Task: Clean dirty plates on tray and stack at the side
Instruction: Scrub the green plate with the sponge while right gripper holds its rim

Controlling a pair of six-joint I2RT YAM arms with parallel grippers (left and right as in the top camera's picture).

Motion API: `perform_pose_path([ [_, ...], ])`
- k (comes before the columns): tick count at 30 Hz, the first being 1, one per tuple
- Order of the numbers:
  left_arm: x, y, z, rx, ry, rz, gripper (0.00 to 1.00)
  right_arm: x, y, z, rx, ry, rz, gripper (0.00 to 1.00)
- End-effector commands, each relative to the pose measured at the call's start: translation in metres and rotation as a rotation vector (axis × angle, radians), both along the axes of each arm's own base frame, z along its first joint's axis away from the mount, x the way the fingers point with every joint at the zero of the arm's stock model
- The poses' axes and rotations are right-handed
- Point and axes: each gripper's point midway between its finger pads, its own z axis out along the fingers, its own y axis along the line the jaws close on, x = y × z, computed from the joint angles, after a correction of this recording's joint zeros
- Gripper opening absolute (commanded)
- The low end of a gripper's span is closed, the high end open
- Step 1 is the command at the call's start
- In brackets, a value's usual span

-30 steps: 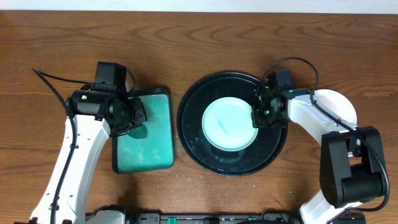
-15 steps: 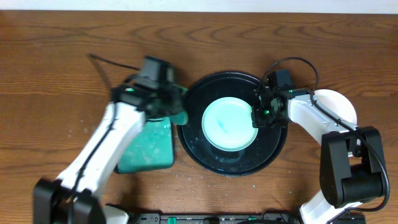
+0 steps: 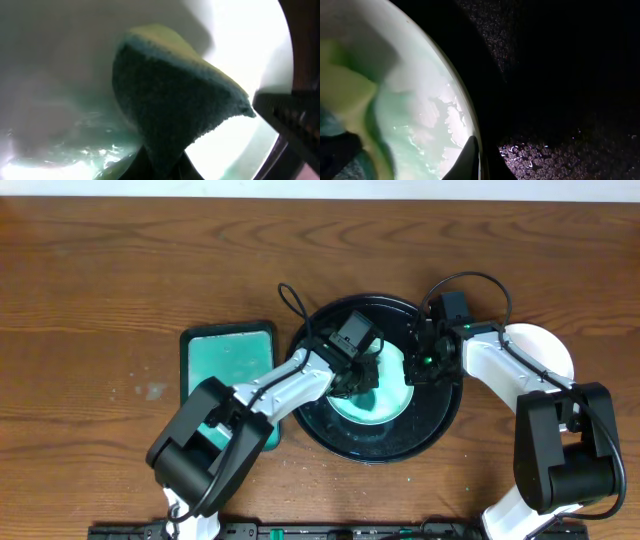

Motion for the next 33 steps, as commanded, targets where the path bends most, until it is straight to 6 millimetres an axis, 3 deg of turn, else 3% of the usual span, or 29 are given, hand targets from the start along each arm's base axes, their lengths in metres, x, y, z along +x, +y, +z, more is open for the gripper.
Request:
perform_pose_path([
  [1,-0.004,0.046,-0.044,0.188,0.099,0.157,0.08,-0.012,-0.001,-0.014,-0.011,0.054,0.013,0.01],
  [4,0.000,0.088,-0.044,0.306,0.132,0.255,0.07,-0.013,-0.001,-0.014,-0.011,0.057,0.014,0.01],
  [9,0.015,0.131,-0.028,0.445,0.128,0.310,0.07,-0.013,0.001,-0.014,-0.011,0.055,0.021,0.01],
  [14,0.028,0.131,-0.018,0.440,0.096,0.253,0.07,-0.013,0.003,-0.013,-0.010,0.050,0.028,0.01],
  [16,0.028,0.115,-0.020,0.381,0.095,0.219,0.08,-0.012,0.005,-0.013,-0.009,0.044,0.032,0.01],
  [20,0.023,0.060,-0.023,0.168,0.118,0.094,0.08,-0.012,0.007,-0.013,-0.008,0.040,0.039,0.01],
  [26,-0.005,-0.014,-0.027,-0.085,0.195,-0.067,0.07,-0.013,0.007,-0.013,-0.010,0.044,0.040,0.01],
  [29,-0.021,-0.034,-0.032,-0.133,0.224,-0.125,0.07,-0.013,0.007,-0.013,-0.010,0.044,0.039,0.01],
  [33,-0.032,-0.044,-0.030,-0.168,0.251,-0.165,0.07,-0.013,0.007,-0.013,-0.009,0.045,0.039,0.01],
])
